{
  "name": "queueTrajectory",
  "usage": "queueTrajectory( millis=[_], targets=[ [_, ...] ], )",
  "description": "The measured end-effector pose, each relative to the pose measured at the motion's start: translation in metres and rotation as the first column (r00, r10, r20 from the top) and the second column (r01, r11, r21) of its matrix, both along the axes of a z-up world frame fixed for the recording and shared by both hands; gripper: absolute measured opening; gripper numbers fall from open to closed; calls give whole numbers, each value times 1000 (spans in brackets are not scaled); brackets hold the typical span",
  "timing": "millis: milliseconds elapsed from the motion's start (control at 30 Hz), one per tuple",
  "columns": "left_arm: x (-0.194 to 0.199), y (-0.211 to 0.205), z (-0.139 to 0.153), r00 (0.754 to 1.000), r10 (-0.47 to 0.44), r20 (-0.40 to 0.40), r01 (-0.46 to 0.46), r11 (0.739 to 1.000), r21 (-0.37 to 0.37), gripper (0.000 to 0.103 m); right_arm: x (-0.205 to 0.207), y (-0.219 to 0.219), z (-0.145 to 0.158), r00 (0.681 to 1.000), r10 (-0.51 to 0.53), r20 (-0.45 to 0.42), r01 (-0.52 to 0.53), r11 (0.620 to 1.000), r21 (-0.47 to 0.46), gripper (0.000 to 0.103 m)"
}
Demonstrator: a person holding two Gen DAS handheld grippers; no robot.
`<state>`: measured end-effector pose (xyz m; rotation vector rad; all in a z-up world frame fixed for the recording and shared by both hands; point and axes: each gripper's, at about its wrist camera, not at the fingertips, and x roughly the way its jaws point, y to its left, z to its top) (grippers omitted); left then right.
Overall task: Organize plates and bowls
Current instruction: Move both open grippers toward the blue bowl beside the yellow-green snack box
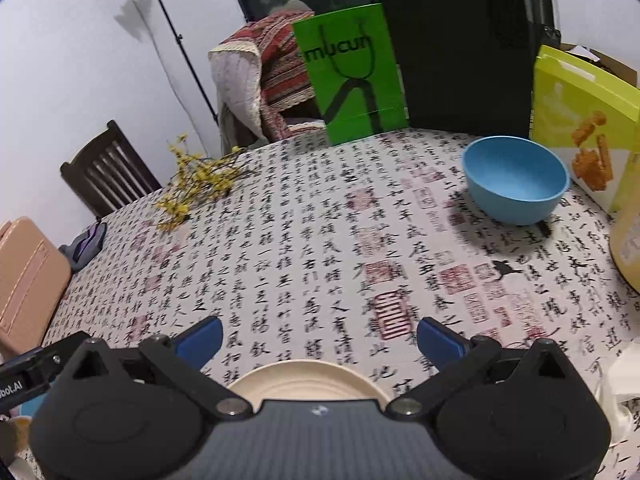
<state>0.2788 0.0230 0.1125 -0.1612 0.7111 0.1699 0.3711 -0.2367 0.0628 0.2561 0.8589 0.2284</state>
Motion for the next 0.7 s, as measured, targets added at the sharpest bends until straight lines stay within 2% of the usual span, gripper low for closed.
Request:
queueTrajectory(
  millis=[700],
  targets=[
    [52, -65, -4, 995, -98, -6, 98, 995, 9, 103, 24, -74, -8, 995, -104, -4, 104, 995, -2, 103]
  ],
)
